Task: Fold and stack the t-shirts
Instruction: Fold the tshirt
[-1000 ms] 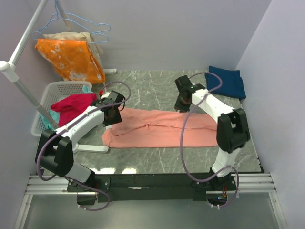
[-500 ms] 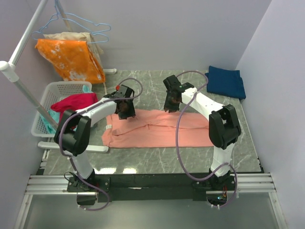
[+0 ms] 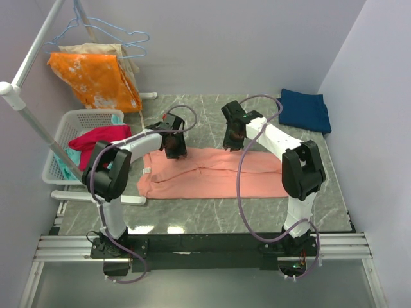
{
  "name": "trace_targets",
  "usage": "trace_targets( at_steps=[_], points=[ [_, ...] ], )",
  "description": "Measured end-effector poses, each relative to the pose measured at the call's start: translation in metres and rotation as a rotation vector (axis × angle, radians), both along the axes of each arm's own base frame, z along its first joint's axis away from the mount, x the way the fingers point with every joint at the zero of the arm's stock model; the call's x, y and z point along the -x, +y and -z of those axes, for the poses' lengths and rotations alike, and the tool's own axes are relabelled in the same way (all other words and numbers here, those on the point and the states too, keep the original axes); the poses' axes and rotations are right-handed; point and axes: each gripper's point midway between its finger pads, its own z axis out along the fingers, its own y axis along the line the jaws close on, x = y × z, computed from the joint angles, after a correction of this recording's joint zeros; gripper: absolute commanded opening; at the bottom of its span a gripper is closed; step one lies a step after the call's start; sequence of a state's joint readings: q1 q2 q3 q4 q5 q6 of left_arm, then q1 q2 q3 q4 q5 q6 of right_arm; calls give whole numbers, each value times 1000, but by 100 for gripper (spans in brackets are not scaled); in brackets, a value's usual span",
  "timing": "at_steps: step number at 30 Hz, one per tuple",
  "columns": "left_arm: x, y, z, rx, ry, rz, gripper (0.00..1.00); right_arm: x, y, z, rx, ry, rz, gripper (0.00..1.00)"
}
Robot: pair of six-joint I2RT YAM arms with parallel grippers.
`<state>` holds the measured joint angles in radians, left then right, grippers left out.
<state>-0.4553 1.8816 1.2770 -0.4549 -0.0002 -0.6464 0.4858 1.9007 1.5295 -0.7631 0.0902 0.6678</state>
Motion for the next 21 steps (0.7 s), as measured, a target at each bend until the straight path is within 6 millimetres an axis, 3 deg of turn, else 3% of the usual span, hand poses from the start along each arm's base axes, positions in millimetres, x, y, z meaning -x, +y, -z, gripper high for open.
trace_targets(
  at_steps=[4, 5, 9, 15, 21],
  points=[
    [0, -1, 10, -9, 19, 8, 29, -1, -4, 0, 7, 1, 11, 31],
    [0, -1, 12, -13, 23, 10, 20, -2, -6, 0, 10, 2, 15, 32],
    [2, 0, 12, -18, 28, 16, 5, -2, -14, 4, 24, 8, 37, 31],
    [9, -2, 6, -35, 22, 28, 4, -2, -22, 6, 34, 17, 60, 30],
    [17, -6, -24, -48, -31, 42, 6, -3, -25, 7, 42, 16, 69, 29]
  ],
)
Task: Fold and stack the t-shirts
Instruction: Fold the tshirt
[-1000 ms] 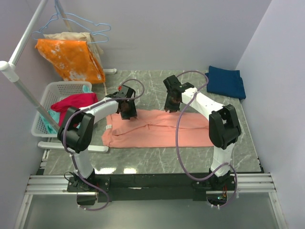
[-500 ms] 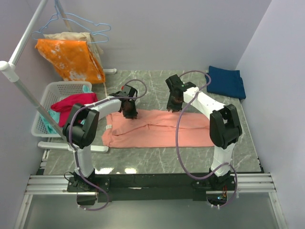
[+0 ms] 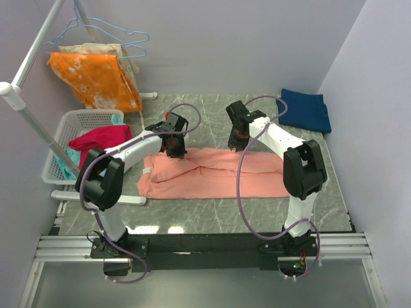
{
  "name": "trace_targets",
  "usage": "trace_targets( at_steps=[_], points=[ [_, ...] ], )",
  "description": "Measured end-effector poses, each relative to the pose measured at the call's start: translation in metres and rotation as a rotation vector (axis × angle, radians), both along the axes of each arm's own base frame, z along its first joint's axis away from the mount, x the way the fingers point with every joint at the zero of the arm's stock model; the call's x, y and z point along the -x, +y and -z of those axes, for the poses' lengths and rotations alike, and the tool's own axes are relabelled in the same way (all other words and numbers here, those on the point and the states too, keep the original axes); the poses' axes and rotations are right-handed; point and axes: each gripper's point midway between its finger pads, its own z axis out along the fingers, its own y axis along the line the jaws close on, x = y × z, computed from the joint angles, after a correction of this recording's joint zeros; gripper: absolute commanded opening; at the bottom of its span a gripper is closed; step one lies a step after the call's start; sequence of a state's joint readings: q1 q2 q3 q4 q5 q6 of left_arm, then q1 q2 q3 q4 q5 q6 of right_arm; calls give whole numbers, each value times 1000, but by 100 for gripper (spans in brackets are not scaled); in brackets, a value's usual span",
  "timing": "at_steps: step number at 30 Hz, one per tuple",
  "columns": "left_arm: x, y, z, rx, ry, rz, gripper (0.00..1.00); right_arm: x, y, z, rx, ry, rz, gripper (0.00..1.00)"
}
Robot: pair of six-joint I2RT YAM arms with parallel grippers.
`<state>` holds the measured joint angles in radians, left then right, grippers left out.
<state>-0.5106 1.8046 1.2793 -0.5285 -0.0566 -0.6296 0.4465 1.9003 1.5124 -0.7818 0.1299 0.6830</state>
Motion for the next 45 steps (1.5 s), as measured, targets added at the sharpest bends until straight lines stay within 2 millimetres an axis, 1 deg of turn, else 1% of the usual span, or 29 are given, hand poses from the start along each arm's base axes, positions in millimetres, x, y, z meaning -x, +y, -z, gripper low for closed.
trace_targets(
  at_steps=[3, 5, 7, 9, 11, 15, 16, 18, 19, 20, 22, 25, 26, 31, 34, 39, 43, 45],
  points=[
    [6, -1, -13, -5, -23, 8, 9, 0, -1, 0, 4, -1, 3, 29],
    [15, -1, -17, -12, -25, 16, 15, -1, -3, 0, 7, -2, 7, 29],
    [25, -1, -16, -25, -19, 25, 23, -1, -5, 1, 9, 0, 12, 29],
    [37, 1, -11, -44, 2, 32, 26, -1, -9, 2, 10, 2, 19, 29],
    [47, 4, -4, -58, 22, 35, 31, 1, -12, 3, 14, 9, 25, 29],
    [57, 9, 5, -83, 56, 36, 29, 2, -16, 3, 15, 13, 32, 28],
    [57, 10, 5, -84, 55, 34, 25, 2, -16, 3, 15, 14, 33, 28],
    [56, 9, 5, -84, 51, 32, 21, 2, -17, 2, 14, 12, 34, 28],
    [56, 9, 5, -83, 50, 31, 16, 2, -17, 2, 14, 11, 34, 28],
    [56, 9, 5, -81, 50, 31, 15, 3, -17, 2, 14, 11, 34, 28],
    [57, 8, 5, -79, 50, 33, 18, 4, -18, 3, 15, 13, 34, 28],
    [57, 6, 5, -79, 49, 37, 28, 8, -19, 5, 19, 21, 33, 28],
    [57, 6, 5, -79, 50, 38, 30, 10, -20, 5, 20, 23, 33, 28],
    [60, 4, 9, -87, 61, 42, 32, 11, -20, 3, 17, 19, 33, 28],
    [59, 5, 8, -95, 53, 32, 37, 10, -19, -3, 9, 5, 25, 28],
    [48, 15, 4, -108, 36, -18, 36, 9, -10, -20, -12, -49, -13, 29],
    [21, 38, -1, -87, 25, -121, 36, 15, 8, -26, -16, -72, -76, 29],
    [6, 55, 3, -85, 32, -182, 35, 19, 15, -23, -9, -64, -105, 29]
  ],
)
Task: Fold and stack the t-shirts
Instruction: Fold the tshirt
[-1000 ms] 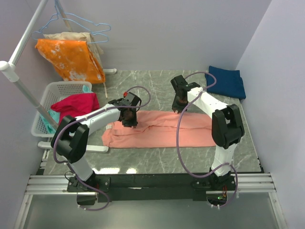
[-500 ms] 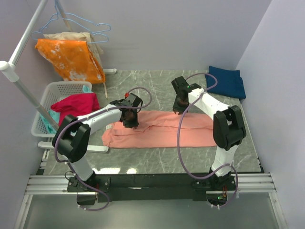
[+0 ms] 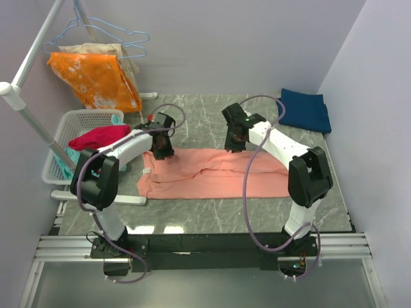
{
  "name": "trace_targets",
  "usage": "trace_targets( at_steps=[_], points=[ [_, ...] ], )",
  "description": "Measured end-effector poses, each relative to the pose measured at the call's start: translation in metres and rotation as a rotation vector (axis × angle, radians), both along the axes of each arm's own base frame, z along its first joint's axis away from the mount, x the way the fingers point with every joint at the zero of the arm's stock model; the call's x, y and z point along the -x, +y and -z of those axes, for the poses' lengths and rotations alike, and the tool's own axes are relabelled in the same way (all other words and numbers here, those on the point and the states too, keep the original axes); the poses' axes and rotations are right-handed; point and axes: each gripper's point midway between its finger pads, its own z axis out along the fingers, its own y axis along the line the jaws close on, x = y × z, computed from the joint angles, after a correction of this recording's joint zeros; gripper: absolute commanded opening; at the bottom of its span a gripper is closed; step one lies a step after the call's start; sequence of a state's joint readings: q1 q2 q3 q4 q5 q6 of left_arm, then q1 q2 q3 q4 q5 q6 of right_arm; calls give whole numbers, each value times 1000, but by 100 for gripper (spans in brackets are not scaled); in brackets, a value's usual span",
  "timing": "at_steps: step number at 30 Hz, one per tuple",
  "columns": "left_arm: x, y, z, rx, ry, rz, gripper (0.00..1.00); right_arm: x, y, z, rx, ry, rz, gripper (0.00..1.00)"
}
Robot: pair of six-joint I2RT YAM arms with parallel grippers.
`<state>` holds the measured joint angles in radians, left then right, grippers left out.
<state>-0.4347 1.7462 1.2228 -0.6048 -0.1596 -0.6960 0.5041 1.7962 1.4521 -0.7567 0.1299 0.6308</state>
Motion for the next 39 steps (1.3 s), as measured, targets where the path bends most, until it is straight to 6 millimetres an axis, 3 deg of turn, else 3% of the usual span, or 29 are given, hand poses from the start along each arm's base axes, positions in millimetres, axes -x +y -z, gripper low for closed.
trace_targets(
  at_steps=[4, 9, 19, 24, 30, 34, 39],
  points=[
    [-22, 30, 14, -12, 30, -92, 34, 0, 9, 10, 8, 17, -22, 30],
    [-37, 46, 38, -21, 92, -141, 32, -4, 7, 25, 32, 49, -11, 30],
    [-68, 59, 35, -2, 102, -191, 31, -19, -18, 68, 74, 151, 63, 29],
    [-73, 64, 35, 8, 105, -206, 32, -31, -26, 85, 90, 197, 97, 28],
    [-77, 63, 36, 39, 126, -204, 32, -53, -37, 83, 65, 215, 152, 26],
    [-84, 60, 35, 60, 125, -199, 32, -79, -67, 82, 33, 203, 228, 27],
    [-86, 59, 34, 65, 123, -183, 33, -97, -104, 63, 58, 147, 291, 29]
  ],
)
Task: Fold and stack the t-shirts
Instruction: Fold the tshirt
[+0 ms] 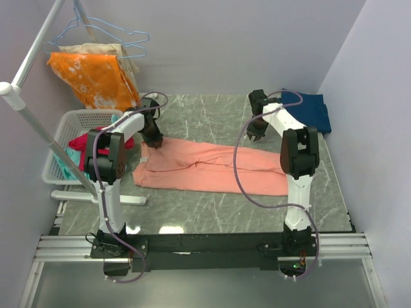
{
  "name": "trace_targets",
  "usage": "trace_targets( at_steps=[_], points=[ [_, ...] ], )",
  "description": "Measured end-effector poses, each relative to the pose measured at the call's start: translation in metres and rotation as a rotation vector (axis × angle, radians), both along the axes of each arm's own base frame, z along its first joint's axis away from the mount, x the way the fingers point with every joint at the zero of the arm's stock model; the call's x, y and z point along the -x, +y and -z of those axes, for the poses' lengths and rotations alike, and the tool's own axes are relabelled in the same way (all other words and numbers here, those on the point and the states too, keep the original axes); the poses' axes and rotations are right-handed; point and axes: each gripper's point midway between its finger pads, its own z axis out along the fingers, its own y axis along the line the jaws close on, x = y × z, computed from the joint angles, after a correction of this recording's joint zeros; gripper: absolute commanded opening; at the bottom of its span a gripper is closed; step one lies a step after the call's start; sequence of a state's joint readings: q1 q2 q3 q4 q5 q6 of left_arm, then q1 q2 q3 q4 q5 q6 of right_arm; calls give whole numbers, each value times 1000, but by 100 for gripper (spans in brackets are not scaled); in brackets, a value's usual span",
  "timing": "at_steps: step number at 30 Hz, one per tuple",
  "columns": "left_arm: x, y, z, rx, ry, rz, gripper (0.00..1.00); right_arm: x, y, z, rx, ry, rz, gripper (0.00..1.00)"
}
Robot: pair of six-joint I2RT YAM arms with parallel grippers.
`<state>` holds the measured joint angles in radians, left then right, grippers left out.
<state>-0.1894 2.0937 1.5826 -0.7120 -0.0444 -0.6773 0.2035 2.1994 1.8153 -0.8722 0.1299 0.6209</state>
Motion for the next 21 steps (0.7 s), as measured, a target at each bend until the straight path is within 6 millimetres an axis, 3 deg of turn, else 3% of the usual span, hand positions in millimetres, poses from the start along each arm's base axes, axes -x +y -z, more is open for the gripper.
trace_targets(
  at_steps=[3, 8, 11, 14, 21],
  points=[
    [0, -1, 0, 2, -1, 9, 34, 6, -3, -19, 16, -38, -3, 31],
    [-1, -1, -1, 2, -6, 15, 36, 39, -9, -66, 22, -111, 2, 31],
    [-1, 0, -4, -3, -16, 20, 38, 53, -18, -84, 14, -150, 31, 31],
    [1, 2, -13, -9, -42, 26, 39, 71, -35, -76, 13, -132, 85, 29],
    [8, 8, -56, -15, -145, 25, 44, 117, -65, -16, 11, 46, 192, 26]
  ],
)
